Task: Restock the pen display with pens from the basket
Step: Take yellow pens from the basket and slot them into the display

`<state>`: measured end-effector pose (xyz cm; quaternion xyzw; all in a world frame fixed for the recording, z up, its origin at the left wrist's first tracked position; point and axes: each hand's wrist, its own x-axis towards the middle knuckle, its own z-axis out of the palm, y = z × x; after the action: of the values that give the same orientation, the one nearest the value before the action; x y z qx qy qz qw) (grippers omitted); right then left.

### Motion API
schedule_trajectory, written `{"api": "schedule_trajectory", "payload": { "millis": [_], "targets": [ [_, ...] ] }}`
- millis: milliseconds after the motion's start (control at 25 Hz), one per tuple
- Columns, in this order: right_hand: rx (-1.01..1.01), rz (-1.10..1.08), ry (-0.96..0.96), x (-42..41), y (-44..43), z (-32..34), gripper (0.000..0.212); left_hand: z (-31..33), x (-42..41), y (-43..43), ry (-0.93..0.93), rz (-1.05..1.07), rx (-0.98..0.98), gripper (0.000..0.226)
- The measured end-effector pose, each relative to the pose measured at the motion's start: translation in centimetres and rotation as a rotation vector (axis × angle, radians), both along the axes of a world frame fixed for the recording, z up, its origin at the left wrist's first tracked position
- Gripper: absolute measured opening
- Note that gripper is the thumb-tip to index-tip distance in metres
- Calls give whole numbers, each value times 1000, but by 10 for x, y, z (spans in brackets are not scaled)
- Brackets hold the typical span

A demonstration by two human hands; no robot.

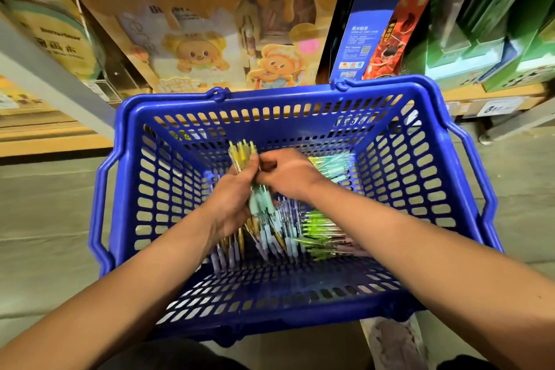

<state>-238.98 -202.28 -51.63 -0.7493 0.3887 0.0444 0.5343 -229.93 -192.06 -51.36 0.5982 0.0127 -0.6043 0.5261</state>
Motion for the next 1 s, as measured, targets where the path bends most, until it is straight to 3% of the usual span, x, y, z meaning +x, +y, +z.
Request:
{"api": "schedule_trajectory", "payload": {
  "millis": [120, 240, 320, 400, 480, 560, 720, 880, 1000],
  "targets": [
    [-128, 61, 42, 1, 8, -7, 25, -2, 1, 0, -24, 71, 31, 73],
    [152, 231, 11, -12, -10, -5, 52, -6, 3, 3, -38, 73, 63, 77],
    [202, 248, 56, -23, -29, -15, 52, -10, 7, 3, -35, 93, 71, 68],
    [-70, 245, 277, -36, -45, -38, 44, -10, 10, 4, -21, 91, 74, 64],
    [-406, 418, 505, -51, -52, -61, 38, -8, 11, 3, -14, 89, 62, 62],
    [-599, 606, 565, -63, -52, -76, 41, -10, 10, 1, -27, 89, 54, 58],
    [-787, 735, 521, -71, -54, -87, 57, -13, 8, -1, -10, 104, 36, 63],
    [-819, 793, 520, -73, -54, -93, 68, -15, 8, 0, -5, 102, 40, 64],
    [-863, 844, 570, -69, -50, -97, 62, -14, 9, -1, -1, 87, 40, 64]
  ]
}}
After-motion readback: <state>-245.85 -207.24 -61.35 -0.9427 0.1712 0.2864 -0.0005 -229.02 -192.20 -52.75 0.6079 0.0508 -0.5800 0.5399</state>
